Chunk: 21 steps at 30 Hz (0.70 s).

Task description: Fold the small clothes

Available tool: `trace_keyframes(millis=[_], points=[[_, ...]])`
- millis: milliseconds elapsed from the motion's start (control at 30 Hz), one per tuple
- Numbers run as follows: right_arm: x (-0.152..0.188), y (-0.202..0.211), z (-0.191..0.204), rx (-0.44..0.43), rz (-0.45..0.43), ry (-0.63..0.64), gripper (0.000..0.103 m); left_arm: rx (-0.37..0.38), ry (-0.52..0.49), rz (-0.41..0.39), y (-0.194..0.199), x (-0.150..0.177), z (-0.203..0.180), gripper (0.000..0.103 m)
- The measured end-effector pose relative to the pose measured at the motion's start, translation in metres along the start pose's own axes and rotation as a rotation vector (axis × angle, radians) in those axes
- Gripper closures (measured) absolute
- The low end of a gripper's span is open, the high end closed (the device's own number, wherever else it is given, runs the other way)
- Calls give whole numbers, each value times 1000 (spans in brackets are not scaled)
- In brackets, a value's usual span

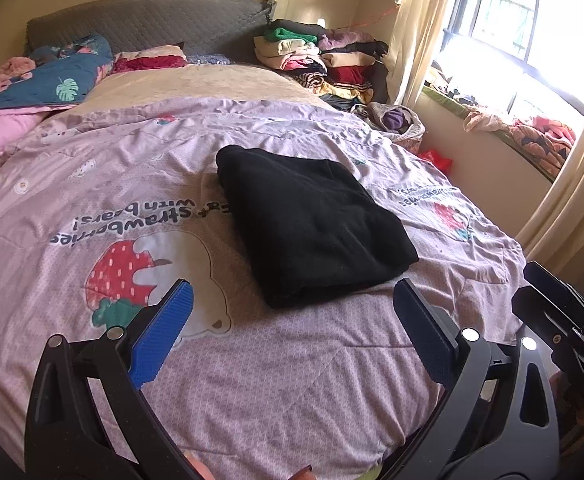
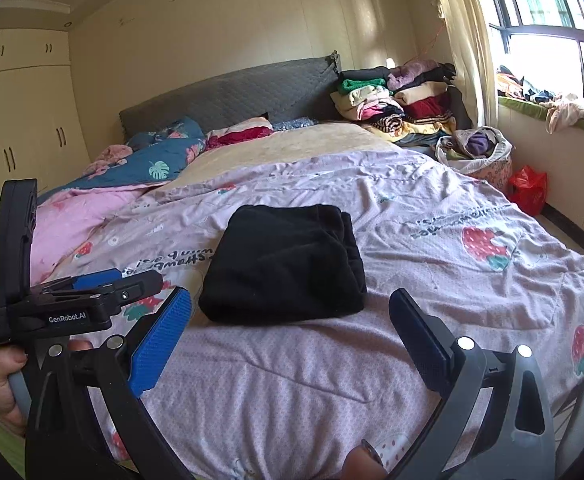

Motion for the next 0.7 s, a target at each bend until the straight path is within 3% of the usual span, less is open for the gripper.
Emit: trace_keyframes(millis=[367,700], points=[[44,-10,-16,59,65,-25,4,-11,1,28,-5,38,4,9],[54,-18,-17,67,92,-28,4,-57,36,57,-13,46,17,9]])
Point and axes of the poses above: each gripper's, at about its wrist camera, not at the fingertips, and y roughly against the way its jaws point, z to its left, x to its underside, the point moved 9 cm from there along -y, roughly the way its jaws point, and after that the axes turned 1 degree about -y, right-handed, at the moved point
